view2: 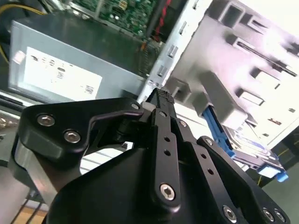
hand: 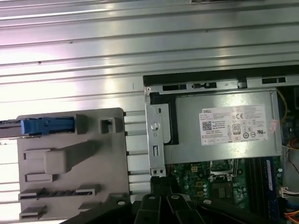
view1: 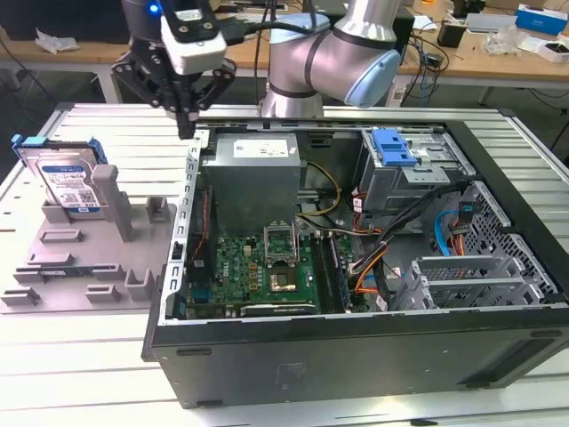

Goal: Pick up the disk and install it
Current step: 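Reach for the disk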

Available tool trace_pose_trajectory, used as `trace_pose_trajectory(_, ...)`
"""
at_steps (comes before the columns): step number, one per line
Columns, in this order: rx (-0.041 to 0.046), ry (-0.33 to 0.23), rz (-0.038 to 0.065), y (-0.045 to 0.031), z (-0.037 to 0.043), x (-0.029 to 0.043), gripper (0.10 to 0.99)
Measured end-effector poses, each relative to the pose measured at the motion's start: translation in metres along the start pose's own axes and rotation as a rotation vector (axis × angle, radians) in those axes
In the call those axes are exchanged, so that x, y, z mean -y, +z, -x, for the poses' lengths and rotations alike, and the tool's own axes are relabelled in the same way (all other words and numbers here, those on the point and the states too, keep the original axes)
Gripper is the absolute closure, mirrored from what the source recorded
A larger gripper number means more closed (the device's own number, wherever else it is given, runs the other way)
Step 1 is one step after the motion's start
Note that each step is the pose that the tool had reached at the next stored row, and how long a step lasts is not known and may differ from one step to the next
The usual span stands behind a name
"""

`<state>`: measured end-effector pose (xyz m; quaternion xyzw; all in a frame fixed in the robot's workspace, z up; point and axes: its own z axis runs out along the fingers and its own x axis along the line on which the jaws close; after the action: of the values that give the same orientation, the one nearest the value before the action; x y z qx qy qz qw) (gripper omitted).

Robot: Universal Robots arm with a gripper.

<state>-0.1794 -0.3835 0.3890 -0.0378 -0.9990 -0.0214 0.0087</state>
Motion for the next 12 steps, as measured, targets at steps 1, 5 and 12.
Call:
trace_pose_trajectory(1,-0.0032,0.0,0.0,0.0007,-0.0046,-0.0008,0.98)
trace_pose_trajectory(5,-0.0144,0.001,-0.001,0.0047,-0.0257,-0.0057,0.98)
trace_pose_trajectory(12,-0.0244,0.001,-0.002,0.0115,-0.0599,-0.0128,0.98)
